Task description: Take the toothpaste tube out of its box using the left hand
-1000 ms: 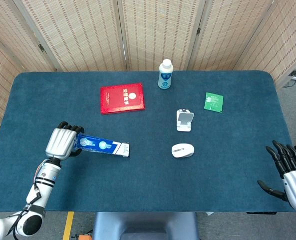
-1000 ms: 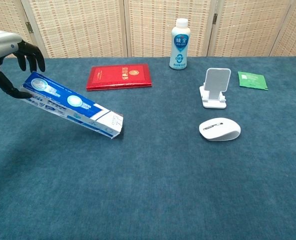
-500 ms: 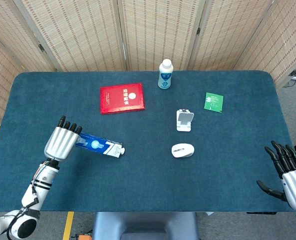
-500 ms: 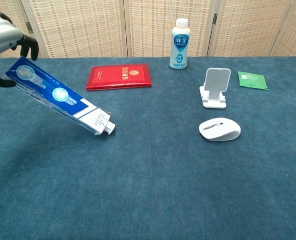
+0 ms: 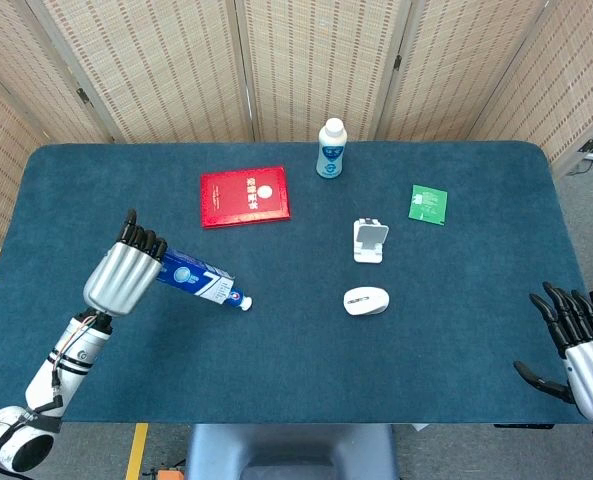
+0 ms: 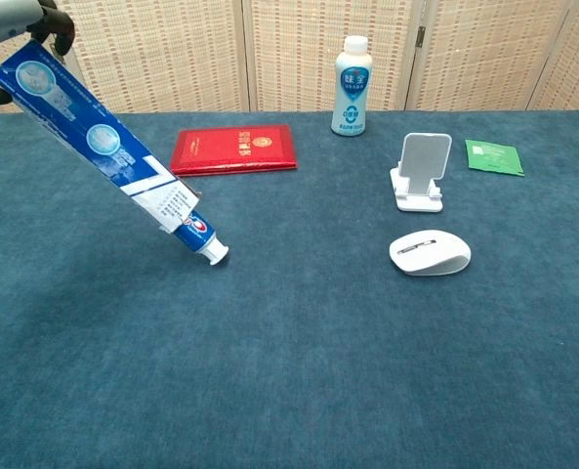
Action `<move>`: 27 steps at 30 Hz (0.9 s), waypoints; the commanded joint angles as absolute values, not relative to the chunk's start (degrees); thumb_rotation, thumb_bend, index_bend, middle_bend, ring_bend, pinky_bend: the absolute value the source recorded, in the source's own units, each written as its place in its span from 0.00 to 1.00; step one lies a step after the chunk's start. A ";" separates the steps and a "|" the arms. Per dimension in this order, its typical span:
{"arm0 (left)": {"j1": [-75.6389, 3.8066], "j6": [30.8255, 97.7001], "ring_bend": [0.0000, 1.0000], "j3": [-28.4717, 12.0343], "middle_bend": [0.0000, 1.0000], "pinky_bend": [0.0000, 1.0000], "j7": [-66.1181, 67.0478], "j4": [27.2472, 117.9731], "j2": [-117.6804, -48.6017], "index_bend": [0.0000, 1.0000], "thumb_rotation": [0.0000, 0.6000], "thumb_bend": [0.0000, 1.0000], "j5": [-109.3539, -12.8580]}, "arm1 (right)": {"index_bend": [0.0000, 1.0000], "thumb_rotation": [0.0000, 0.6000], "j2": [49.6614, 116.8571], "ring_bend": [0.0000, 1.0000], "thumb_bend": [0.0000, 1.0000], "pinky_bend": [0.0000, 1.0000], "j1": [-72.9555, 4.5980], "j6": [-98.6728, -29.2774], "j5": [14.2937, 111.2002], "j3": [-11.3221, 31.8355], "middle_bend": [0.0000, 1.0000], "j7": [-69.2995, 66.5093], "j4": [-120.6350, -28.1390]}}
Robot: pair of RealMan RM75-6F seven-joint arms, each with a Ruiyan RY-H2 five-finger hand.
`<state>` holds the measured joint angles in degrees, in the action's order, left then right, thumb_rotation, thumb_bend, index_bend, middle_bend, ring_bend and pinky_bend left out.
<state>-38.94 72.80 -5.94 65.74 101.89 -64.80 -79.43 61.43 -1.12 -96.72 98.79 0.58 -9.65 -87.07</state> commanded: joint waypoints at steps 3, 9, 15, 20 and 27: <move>-40.14 70.90 0.40 -4.70 0.57 0.21 65.11 100.10 -61.63 0.38 1.00 0.25 -84.87 | 0.00 1.00 61.46 0.00 0.23 0.00 -1.01 -96.90 98.96 0.47 0.00 -9.52 -87.09; -40.49 71.24 0.40 -5.74 0.57 0.21 59.31 99.18 -59.04 0.38 1.00 0.25 -88.40 | 0.00 1.00 61.54 0.00 0.23 0.00 -1.23 -96.32 98.76 0.48 0.00 -9.04 -87.26; -41.81 69.70 0.40 -8.57 0.57 0.21 55.29 100.89 -56.28 0.38 1.00 0.25 -87.46 | 0.00 1.00 61.67 0.00 0.23 0.00 -1.57 -95.48 98.89 0.33 0.00 -7.93 -87.71; -43.01 69.86 0.41 -10.69 0.57 0.21 51.68 99.27 -54.25 0.39 1.00 0.25 -89.30 | 0.00 1.00 61.52 0.00 0.23 0.00 -1.62 -95.29 98.75 0.26 0.00 -8.22 -87.73; -43.34 70.74 0.41 -11.74 0.57 0.21 50.64 96.85 -51.81 0.40 1.00 0.25 -92.69 | 0.00 1.00 61.40 0.00 0.23 0.00 -1.45 -95.63 98.74 0.24 0.00 -8.36 -87.71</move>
<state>-43.22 70.47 -11.59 50.97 97.53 -52.30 -91.83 61.40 -1.46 -95.63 98.74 0.24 -8.37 -87.71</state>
